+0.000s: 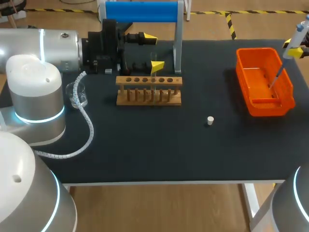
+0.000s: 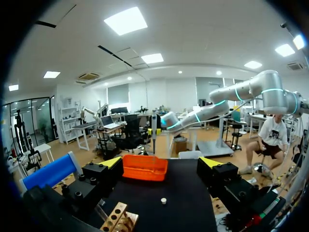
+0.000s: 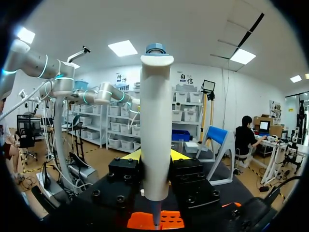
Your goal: Invert the test tube, pick up the pipette, mount the tip to pipette, aspirate from beaker and dispense into the tube, eject the tip, return the pipette, and cap with the stopper.
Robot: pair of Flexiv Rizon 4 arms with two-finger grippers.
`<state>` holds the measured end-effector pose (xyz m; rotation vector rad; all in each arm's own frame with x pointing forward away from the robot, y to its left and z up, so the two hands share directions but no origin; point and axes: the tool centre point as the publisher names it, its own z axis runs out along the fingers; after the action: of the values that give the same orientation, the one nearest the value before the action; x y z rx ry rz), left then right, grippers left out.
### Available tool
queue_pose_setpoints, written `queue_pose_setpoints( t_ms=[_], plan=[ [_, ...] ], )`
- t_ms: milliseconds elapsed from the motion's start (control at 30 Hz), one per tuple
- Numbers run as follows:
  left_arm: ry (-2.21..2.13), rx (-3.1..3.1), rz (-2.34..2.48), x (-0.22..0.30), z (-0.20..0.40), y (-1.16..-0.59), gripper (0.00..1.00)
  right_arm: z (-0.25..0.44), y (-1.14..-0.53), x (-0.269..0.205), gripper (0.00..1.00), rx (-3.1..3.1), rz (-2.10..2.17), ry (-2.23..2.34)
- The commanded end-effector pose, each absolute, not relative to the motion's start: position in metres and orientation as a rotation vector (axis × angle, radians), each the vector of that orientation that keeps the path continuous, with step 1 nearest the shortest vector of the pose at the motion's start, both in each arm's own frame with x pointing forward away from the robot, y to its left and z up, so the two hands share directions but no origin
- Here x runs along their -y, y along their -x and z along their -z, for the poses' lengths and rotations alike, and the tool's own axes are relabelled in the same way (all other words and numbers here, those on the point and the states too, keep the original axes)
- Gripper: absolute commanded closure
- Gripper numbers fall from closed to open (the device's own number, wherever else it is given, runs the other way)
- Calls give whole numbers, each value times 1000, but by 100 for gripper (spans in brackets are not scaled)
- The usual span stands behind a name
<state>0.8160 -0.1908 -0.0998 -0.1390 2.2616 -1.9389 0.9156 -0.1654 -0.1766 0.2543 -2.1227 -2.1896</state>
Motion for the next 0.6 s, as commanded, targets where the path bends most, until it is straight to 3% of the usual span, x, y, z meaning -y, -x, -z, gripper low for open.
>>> queue_pose_setpoints(
  t_ms=[33,233,600],
  plan=[
    [136,-2257,1943,190,101,-815,0,176,-915,165,100,2128,2188,-254],
    [136,-2257,1943,190,101,-815,0,176,-915,165,100,2128,2188,-254],
    [106,-2341,1857,293,62,-826,0,176,-915,165,100,2128,2188,-254]
  ],
)
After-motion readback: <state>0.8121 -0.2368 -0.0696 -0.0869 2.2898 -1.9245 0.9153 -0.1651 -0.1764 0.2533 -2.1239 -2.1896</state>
